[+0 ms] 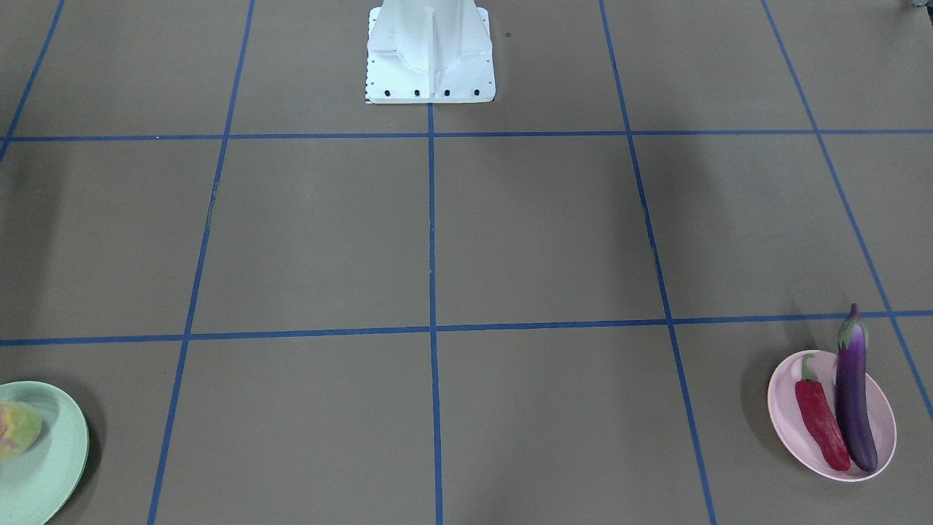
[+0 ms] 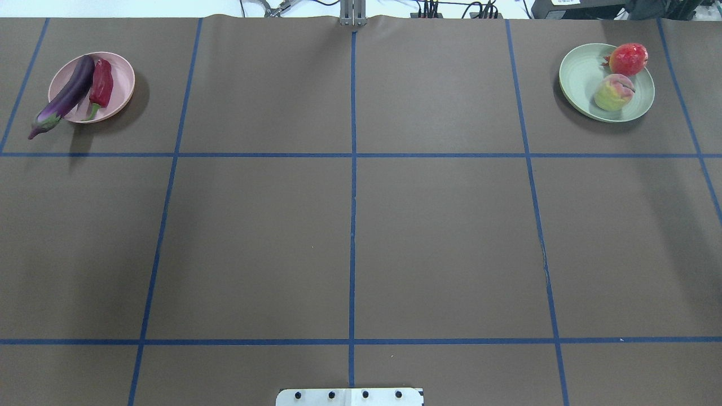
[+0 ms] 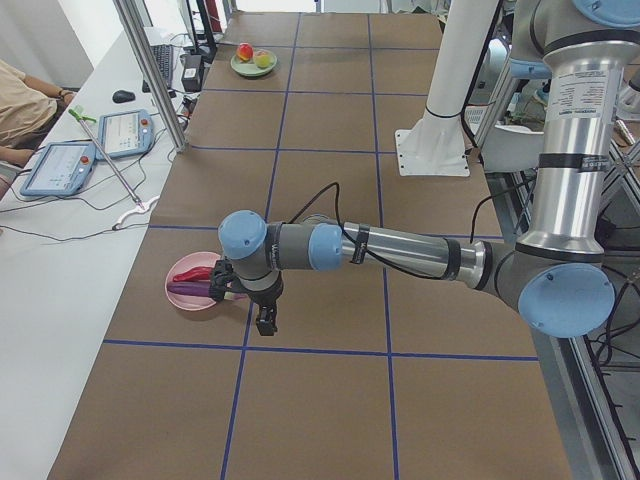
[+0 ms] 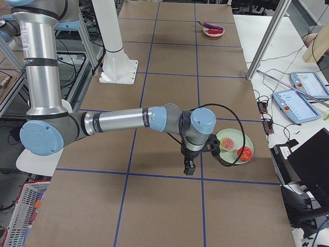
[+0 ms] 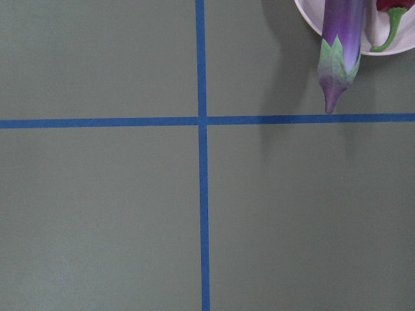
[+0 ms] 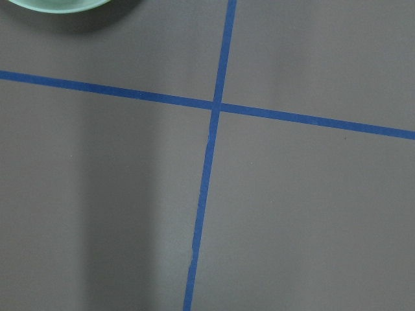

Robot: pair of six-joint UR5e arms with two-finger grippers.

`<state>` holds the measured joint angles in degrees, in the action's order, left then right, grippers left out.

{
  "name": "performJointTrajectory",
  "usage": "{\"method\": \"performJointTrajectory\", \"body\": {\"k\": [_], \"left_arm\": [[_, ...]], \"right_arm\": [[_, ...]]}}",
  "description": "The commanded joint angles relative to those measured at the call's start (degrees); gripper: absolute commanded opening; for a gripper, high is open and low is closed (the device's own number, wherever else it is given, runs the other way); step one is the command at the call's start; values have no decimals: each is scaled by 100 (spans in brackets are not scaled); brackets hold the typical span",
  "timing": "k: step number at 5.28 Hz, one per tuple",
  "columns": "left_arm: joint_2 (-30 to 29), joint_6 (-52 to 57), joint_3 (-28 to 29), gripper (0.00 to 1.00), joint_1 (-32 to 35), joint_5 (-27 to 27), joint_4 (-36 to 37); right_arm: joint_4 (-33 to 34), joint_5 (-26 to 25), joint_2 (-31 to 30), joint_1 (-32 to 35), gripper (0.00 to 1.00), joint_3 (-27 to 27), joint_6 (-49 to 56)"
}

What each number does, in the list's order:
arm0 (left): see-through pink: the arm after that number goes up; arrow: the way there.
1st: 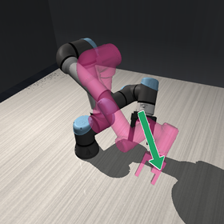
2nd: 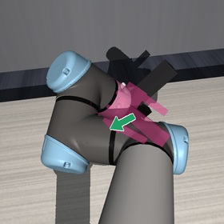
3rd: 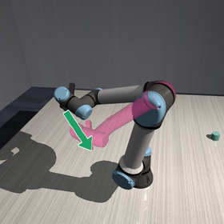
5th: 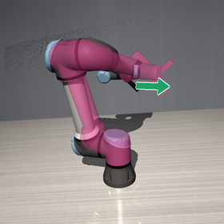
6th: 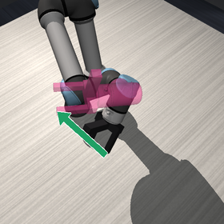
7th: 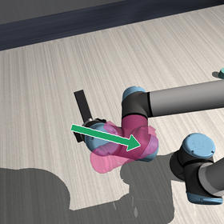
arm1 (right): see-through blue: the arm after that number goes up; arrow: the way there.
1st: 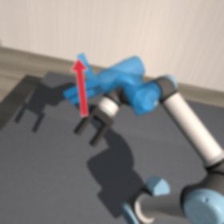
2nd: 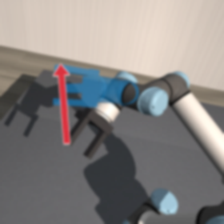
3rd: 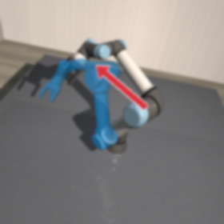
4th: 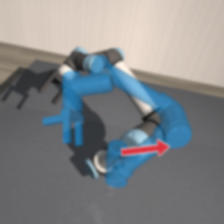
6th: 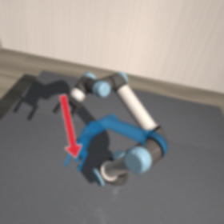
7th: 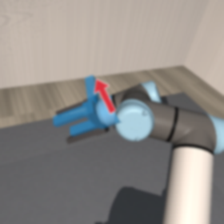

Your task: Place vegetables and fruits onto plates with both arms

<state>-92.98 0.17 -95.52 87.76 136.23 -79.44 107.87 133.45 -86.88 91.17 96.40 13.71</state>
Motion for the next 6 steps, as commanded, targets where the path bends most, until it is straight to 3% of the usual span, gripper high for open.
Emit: {"method": "performJointTrajectory", "body": {"k": [1,6], "left_arm": [[-36,-26,25,100,13,9,52],[-45,26,7,100,13,9,34]], "right_arm": [[-12,287,-4,-160,100,1,-253],[-425,515,-13,-328,100,19,-730]]}}
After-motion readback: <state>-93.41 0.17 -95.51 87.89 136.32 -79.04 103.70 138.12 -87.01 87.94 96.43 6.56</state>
